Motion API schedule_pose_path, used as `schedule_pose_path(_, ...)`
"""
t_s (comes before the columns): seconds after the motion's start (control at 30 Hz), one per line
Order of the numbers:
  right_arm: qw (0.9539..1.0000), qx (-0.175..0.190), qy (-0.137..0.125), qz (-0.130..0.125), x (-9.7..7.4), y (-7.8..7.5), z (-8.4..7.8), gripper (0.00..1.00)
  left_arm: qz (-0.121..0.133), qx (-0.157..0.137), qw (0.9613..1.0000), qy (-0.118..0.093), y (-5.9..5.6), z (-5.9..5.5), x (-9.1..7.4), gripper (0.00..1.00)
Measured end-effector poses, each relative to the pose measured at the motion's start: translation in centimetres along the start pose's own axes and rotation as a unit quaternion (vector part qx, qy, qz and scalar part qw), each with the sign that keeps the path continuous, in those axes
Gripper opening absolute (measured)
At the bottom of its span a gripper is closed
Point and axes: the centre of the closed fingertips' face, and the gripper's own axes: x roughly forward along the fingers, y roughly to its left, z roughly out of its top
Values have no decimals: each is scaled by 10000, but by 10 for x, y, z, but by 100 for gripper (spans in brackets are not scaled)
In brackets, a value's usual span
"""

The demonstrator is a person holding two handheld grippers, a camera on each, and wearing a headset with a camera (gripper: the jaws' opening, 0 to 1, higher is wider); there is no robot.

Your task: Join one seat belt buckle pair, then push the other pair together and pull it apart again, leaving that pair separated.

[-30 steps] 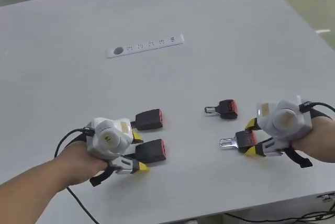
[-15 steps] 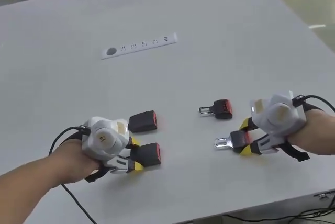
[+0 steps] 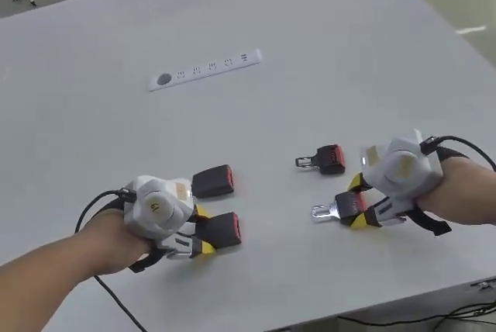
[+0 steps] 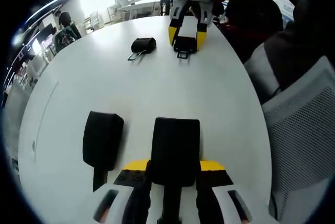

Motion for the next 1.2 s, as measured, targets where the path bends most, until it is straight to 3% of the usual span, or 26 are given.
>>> schedule_pose_path(0.23, 9998, 112, -169, -12, 5, 1, 9, 35, -5, 3, 10000, 12, 1, -1, 0, 34)
schedule_pose_path(0.77, 9969, 136, -772, -63, 41, 14, 73, 35, -40, 46, 10000, 28, 0, -1, 0, 34)
schedule_pose_path(1.2, 9958, 7, -912, -129, 63, 22, 107, 35, -34, 108, 9999, 94, 0, 0, 1, 34)
